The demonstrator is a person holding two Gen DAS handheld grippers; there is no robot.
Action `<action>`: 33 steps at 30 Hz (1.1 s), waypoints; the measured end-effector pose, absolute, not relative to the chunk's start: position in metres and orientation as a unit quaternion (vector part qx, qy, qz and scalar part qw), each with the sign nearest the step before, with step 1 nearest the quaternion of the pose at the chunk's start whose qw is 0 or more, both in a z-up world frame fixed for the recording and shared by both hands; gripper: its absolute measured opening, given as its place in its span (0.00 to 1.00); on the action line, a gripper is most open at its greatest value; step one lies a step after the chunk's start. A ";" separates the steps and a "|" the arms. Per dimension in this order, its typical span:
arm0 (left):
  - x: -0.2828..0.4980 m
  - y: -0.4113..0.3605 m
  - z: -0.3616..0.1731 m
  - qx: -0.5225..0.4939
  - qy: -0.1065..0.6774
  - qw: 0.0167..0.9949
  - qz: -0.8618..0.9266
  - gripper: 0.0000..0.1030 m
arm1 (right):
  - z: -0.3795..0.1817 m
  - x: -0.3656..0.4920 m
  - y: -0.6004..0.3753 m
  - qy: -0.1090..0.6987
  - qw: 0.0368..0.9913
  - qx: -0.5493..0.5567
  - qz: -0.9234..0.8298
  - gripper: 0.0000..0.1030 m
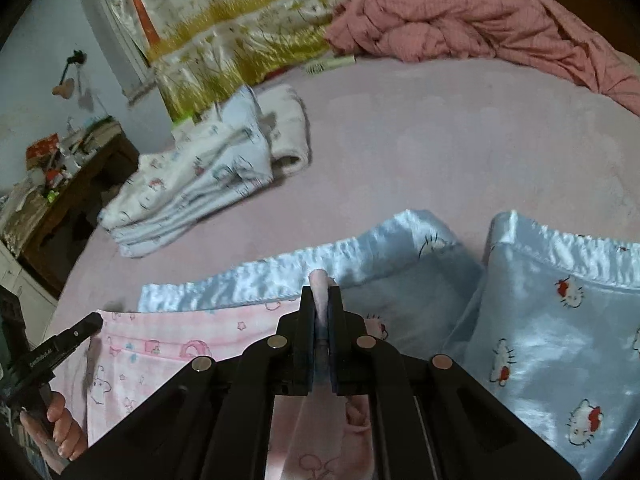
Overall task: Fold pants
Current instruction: 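Grasp the pink pants edge with the left tool while the right tool grips it too, then open both tools and lift them away from the pink pants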
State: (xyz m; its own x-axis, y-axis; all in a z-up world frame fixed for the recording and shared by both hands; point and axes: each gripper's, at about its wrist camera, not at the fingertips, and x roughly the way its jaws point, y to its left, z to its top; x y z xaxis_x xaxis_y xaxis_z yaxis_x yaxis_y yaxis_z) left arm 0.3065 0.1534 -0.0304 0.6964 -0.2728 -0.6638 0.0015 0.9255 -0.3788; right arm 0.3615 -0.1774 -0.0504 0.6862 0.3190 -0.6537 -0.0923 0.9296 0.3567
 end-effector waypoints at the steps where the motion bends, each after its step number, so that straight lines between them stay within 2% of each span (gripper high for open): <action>1: 0.308 0.152 -0.032 -0.174 0.386 0.903 -0.072 0.01 | -0.051 0.363 -0.177 0.380 0.906 0.147 0.112 0.05; 7: 0.307 0.145 -0.035 -0.132 0.393 0.910 -0.028 0.03 | -0.050 0.360 -0.177 0.365 0.918 0.127 0.089 0.05; 8: 0.305 0.146 -0.034 -0.122 0.388 0.913 -0.011 0.04 | -0.049 0.359 -0.178 0.369 0.917 0.124 0.082 0.10; 9: 0.303 0.148 -0.032 -0.116 0.384 0.916 -0.002 0.08 | -0.049 0.359 -0.180 0.372 0.916 0.124 0.079 0.21; 10: 0.299 0.150 -0.027 -0.113 0.377 0.919 0.004 0.16 | -0.046 0.357 -0.183 0.376 0.914 0.128 0.079 0.28; 11: 0.295 0.151 -0.022 -0.112 0.367 0.923 0.006 0.23 | -0.042 0.353 -0.188 0.374 0.914 0.138 0.082 0.40; 12: 0.285 0.152 -0.012 -0.110 0.353 0.929 0.012 0.24 | -0.035 0.345 -0.195 0.360 0.917 0.150 0.080 0.46; 16: 0.237 0.143 0.037 -0.084 0.283 0.955 0.017 0.39 | 0.003 0.308 -0.208 0.310 0.935 0.150 0.085 0.49; 17: 0.223 0.138 0.050 -0.077 0.266 0.961 0.017 0.46 | 0.018 0.292 -0.210 0.292 0.942 0.142 0.091 0.53; 18: 0.207 0.134 0.064 -0.072 0.249 0.966 0.014 0.50 | 0.033 0.272 -0.210 0.269 0.949 0.134 0.097 0.62; 20: 0.170 0.125 0.087 -0.066 0.221 0.973 0.013 0.73 | 0.056 0.232 -0.210 0.227 0.961 0.115 0.105 0.71; 22: 0.139 0.121 0.102 -0.059 0.204 0.977 0.016 0.75 | 0.074 0.200 -0.206 0.202 0.968 0.093 0.112 0.78; 23: 0.122 0.120 0.107 -0.059 0.198 0.978 0.016 0.79 | 0.083 0.178 -0.205 0.188 0.972 0.081 0.118 0.85; 26: 0.084 0.119 0.116 -0.060 0.184 0.981 0.020 0.91 | 0.095 0.123 -0.206 0.165 0.974 0.084 0.130 0.88; 27: 0.068 0.118 0.117 -0.059 0.177 0.982 0.025 0.92 | 0.094 0.106 -0.207 0.166 0.972 0.096 0.136 0.97; 28: 0.057 0.117 0.117 -0.056 0.173 0.983 0.025 0.95 | 0.090 0.091 -0.208 0.169 0.969 0.109 0.140 1.00; 29: 0.046 0.115 0.116 -0.051 0.172 0.984 0.022 0.99 | 0.086 0.079 -0.208 0.172 0.968 0.118 0.143 0.99; 33: 0.007 0.105 0.102 -0.039 0.165 0.985 0.026 0.99 | 0.054 0.025 -0.199 0.162 0.975 0.084 0.124 0.99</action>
State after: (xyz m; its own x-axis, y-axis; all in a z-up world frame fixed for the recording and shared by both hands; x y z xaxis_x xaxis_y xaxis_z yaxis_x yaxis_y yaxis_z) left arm 0.0069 0.1045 0.1019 0.9442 0.0381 -0.3272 -0.0640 0.9956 -0.0686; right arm 0.0254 -0.1991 0.0542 0.9165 0.2695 -0.2956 -0.2152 0.9551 0.2037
